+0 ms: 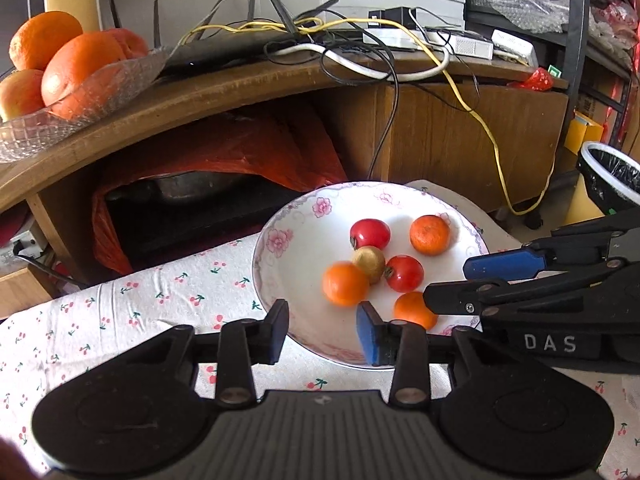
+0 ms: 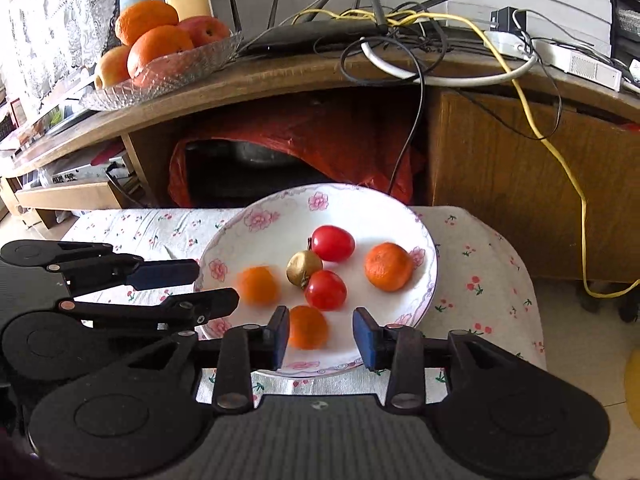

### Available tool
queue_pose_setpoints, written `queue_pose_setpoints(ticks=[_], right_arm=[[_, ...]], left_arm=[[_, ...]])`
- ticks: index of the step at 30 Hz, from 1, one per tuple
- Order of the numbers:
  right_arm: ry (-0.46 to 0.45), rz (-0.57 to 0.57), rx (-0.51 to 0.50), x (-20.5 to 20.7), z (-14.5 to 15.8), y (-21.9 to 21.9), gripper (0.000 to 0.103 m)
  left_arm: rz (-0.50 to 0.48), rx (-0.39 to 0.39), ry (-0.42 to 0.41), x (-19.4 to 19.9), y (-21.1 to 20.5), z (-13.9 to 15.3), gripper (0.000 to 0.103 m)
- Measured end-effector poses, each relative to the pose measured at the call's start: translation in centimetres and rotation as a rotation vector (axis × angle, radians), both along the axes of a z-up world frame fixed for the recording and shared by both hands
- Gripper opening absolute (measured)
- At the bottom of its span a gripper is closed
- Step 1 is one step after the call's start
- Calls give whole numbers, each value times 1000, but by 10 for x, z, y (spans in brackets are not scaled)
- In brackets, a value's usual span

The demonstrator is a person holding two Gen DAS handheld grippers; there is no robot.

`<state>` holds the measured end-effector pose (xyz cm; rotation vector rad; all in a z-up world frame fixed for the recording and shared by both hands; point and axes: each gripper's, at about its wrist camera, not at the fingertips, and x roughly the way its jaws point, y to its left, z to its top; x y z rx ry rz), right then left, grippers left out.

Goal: Organize fruits
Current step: 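Open both tools to drop the oranges into the bowl and withdraw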

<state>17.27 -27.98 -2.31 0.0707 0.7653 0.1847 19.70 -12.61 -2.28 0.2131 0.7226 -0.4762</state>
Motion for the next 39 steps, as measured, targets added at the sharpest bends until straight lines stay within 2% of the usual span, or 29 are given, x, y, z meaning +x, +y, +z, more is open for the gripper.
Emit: queue_pose_setpoints(ticks=[9, 15, 21, 27, 39], right_arm=[[-29, -13, 28, -9, 12, -2, 33], [-25, 39, 47, -23, 17, 14, 34], [22, 156, 22, -32, 5, 49, 40], [47, 259, -31, -27, -10, 79, 41], [56, 343, -58, -11, -30, 102, 41]], left_arm=[[29, -17, -4, -18, 30, 19, 47], [59, -16, 21, -37, 64, 29, 48], [37, 41, 44, -54, 85, 20, 48], [-1, 58, 71, -58, 97, 6, 48], [-6, 13, 111, -55, 110, -2, 48]])
